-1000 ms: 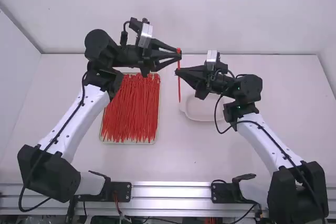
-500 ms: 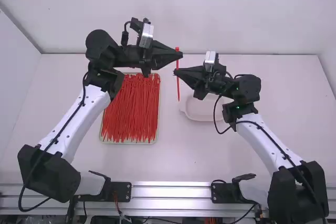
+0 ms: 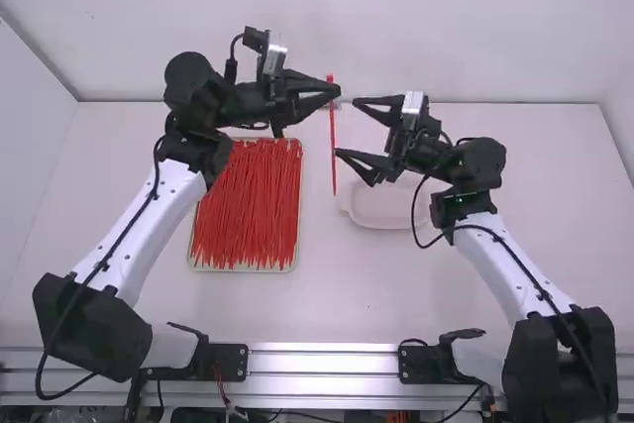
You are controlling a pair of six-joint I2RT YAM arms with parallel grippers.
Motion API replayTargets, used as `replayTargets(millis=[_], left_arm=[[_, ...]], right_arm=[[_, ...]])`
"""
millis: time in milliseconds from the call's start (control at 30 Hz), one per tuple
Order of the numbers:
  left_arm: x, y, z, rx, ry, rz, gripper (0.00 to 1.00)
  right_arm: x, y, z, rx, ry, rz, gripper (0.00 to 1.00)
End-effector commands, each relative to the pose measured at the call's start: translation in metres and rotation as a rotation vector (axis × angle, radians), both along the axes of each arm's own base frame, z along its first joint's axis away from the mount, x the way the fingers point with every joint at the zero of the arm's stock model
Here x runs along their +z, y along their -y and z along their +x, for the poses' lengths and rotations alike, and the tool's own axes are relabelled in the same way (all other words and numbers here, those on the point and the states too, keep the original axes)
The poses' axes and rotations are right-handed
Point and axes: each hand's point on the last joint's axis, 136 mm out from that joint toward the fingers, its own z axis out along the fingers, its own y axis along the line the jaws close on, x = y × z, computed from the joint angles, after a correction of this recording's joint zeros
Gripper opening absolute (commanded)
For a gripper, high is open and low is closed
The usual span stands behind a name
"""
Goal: Fasten the cable tie
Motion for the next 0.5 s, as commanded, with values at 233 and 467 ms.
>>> replayTargets(millis=[233,467], left_arm=[[0.008,-0.011,0.043,0.096,-0.09,-0.003,0.02],[-0.005,-0.019,0.085,0.125,-0.268,0.013,0.02]], right_arm=[[0.002,0.006,-0.003,-0.013,0.254,-0.099,0.99],[-0.014,0.003,-0.002,-0.013,0.356,-0.177,0.98]])
